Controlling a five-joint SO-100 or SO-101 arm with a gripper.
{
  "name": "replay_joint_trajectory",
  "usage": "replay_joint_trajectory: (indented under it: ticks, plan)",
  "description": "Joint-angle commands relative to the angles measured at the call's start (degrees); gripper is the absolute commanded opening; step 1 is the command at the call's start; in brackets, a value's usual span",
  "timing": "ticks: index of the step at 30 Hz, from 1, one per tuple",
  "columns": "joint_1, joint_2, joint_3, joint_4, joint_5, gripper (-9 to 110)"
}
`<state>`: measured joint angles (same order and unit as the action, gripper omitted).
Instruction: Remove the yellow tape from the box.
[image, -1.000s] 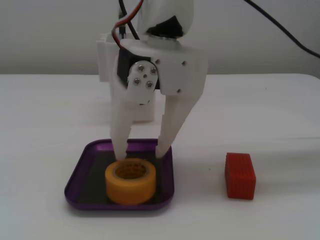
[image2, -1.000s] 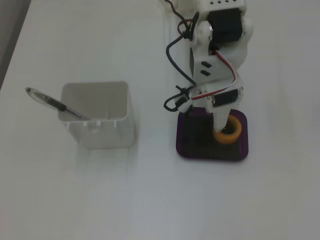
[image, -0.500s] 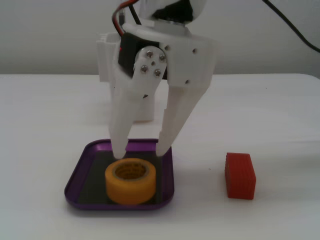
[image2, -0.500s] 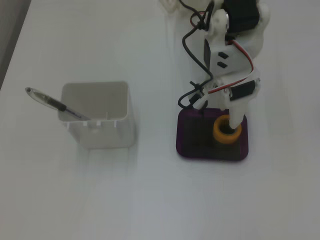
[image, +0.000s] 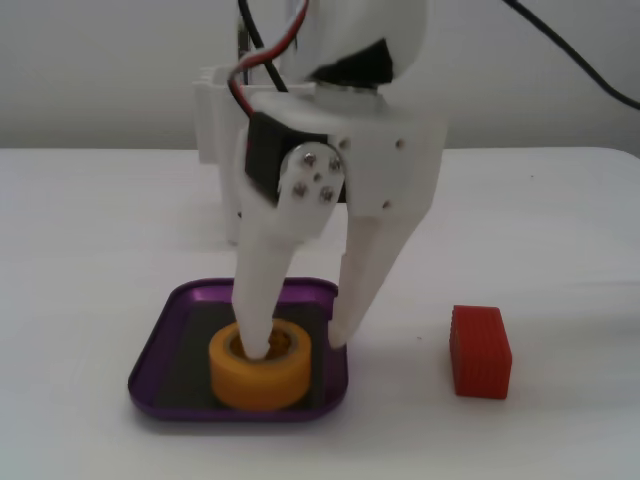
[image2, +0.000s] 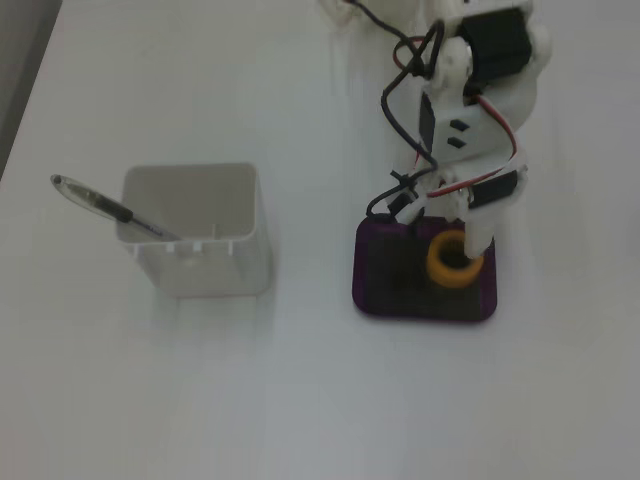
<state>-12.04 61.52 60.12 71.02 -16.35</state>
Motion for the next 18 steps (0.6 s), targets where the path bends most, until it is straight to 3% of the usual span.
replay_joint_trajectory:
  ticks: [1, 9, 15, 18]
  plan:
    - [0.8, 0.1, -1.5, -0.9, -0.2, 15]
    - [0.9, -0.7, -1.8, -1.3, -0.2, 14]
    - [0.9, -0.7, -1.3, -3.0, -0.2, 0]
    - [0.9, -0.7, -1.4, -3.0, -0.1, -1]
